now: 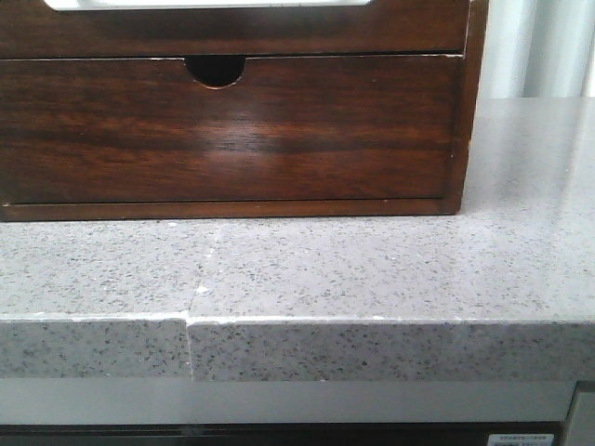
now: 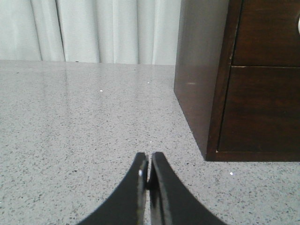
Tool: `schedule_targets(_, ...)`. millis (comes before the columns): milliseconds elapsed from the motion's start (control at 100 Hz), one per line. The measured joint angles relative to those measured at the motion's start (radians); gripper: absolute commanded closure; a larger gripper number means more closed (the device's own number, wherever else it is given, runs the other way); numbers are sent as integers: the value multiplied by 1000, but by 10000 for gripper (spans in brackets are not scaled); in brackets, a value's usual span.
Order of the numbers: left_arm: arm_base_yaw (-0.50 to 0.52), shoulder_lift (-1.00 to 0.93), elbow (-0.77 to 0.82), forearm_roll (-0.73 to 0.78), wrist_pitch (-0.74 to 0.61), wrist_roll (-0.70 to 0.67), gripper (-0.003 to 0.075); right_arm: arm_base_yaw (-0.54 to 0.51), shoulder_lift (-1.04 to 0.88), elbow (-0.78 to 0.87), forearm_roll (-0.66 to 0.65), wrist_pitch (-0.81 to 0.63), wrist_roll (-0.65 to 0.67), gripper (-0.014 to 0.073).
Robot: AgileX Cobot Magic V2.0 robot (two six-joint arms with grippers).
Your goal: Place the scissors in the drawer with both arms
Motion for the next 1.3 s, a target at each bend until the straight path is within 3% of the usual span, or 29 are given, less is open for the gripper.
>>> schedule_targets(220,0,0,-2,-18,-69,0,741,0,0,-5,8,2,0,662)
schedule_targets(400,0,0,-83,-55,-51,0,741,0,0,-109,9,107,0,662)
schedule_targets(600,0,50,-310,-60,114,0,741,0,59,-298,9,266,0,662)
schedule_targets(860,0,258,-578,-49,358,28,741,0,299,-513,-42,443,0,662)
schedule_targets(1300,0,348,-629,-42,413,52,741,0,440,-582,-68,441,0,662)
